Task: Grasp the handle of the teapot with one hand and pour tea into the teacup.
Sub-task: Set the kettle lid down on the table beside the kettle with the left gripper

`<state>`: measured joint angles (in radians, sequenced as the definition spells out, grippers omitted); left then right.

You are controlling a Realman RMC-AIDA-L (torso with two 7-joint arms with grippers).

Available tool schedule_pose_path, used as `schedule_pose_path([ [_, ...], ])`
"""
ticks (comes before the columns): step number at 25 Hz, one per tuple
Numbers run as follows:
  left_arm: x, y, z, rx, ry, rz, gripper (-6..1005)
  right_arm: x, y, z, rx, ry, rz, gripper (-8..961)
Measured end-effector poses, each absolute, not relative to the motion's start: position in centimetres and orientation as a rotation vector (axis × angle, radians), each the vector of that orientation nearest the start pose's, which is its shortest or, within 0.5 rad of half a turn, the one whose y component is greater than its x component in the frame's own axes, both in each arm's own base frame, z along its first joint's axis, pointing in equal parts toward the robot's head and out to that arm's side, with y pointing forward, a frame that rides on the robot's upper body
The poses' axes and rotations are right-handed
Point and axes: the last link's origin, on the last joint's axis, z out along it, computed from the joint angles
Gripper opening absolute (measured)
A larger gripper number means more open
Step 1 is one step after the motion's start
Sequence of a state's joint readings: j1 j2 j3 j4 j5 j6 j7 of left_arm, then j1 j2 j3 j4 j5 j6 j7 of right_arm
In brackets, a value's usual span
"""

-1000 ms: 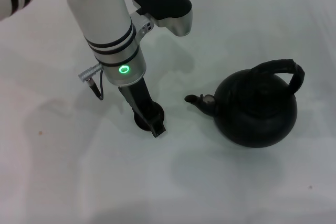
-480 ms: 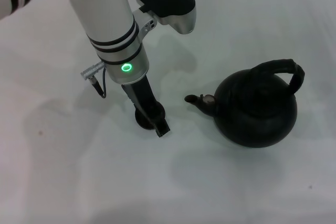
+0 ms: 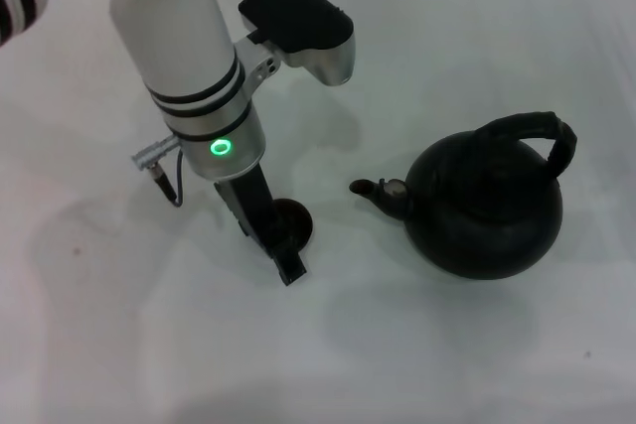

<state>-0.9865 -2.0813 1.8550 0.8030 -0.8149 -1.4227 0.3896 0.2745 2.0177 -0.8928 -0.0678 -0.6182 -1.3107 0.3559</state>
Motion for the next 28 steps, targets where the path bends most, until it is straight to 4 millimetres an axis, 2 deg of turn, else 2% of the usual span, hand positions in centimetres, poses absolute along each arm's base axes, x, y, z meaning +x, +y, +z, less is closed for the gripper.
schedule_pose_path([
  [9,-15.8,32.5,-9.2,-2.709,-0.899,1.000,860,39.5,27.0,4.5,-1.533,0.556,0.646,757],
  [13,-15.9,31.8,-8.2,-2.722,-0.903,0.942,859,39.5,27.0,4.5,-1.532,0.555,0.646,757],
  [17,-15.7,31.5,-6.2,-2.742,-0.900,0.770,859,39.5,26.6,4.7,-1.528,0.545,0.652,757],
  [21,-16.5,31.5,-3.3,-2.733,-0.880,0.490,859,39.3,25.9,5.3,-1.518,0.508,0.685,757],
  [25,-17.4,31.3,-1.7,-2.740,-0.847,0.272,859,39.0,24.7,6.0,-1.548,0.456,0.724,753],
  [28,-18.5,30.9,-1.0,-2.763,-0.808,0.127,859,39.4,23.7,6.8,-1.638,0.503,0.753,749],
])
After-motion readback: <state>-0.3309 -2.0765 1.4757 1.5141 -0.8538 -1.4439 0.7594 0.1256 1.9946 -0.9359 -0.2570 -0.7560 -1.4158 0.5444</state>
